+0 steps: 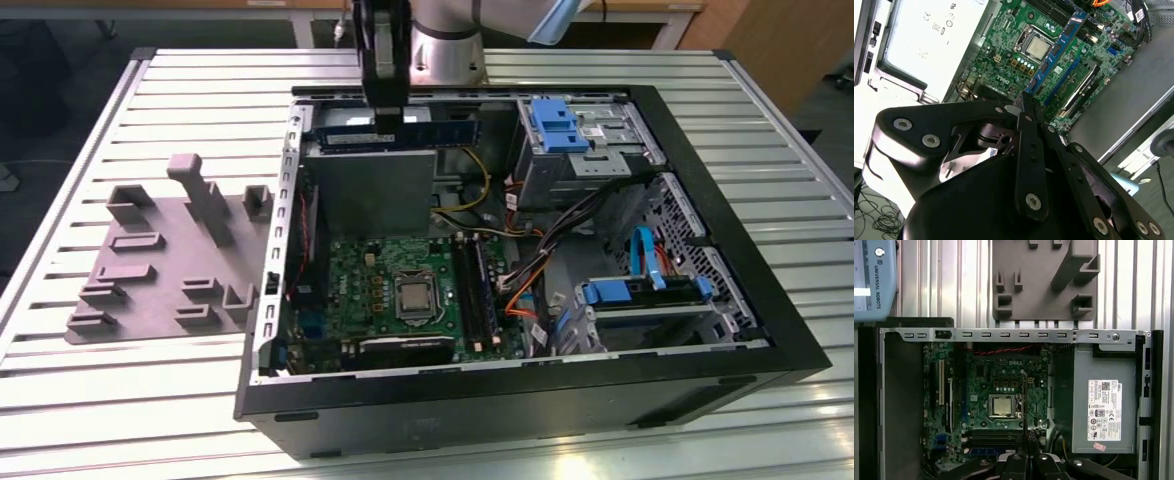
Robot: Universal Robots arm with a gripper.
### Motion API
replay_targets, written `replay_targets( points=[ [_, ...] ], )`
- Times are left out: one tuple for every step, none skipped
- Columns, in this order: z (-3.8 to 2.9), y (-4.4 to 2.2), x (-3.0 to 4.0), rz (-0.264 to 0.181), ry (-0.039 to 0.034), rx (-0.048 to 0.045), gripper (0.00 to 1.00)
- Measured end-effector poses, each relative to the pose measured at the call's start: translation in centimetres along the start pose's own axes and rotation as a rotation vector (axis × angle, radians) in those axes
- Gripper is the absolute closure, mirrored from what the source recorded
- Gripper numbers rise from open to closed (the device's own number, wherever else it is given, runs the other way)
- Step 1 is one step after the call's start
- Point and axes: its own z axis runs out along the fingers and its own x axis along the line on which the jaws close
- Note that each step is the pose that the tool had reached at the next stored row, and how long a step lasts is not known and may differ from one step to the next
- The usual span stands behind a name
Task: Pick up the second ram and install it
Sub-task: 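Pick up the second ram and move it above second insertion slot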
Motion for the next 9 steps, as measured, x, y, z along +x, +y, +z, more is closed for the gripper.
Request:
replay_targets(
  points=[
    [0.06, -0.07, 0.00, 0.000, 0.0000, 0.0000, 0.89],
    [0.11, -0.14, 0.00, 0.000, 0.0001, -0.0001, 0.89],
    [0.19, -0.20, 0.00, 0.000, 0.0000, 0.0000, 0.89],
    [0.27, -0.27, 0.00, 0.001, 0.0000, 0.0000, 0.89],
    [0.35, -0.34, 0.00, 0.001, 0.0000, 0.0000, 0.89],
    [0.43, -0.40, 0.00, 0.002, 0.0000, 0.0000, 0.89],
    [0.53, -0.47, 0.00, 0.002, 0.0001, 0.0000, 0.89],
    [0.61, -0.53, 0.00, 0.003, 0.0002, -0.0001, 0.89],
    [0.70, -0.59, 0.00, 0.004, 0.0002, -0.0001, 0.89]
  ],
)
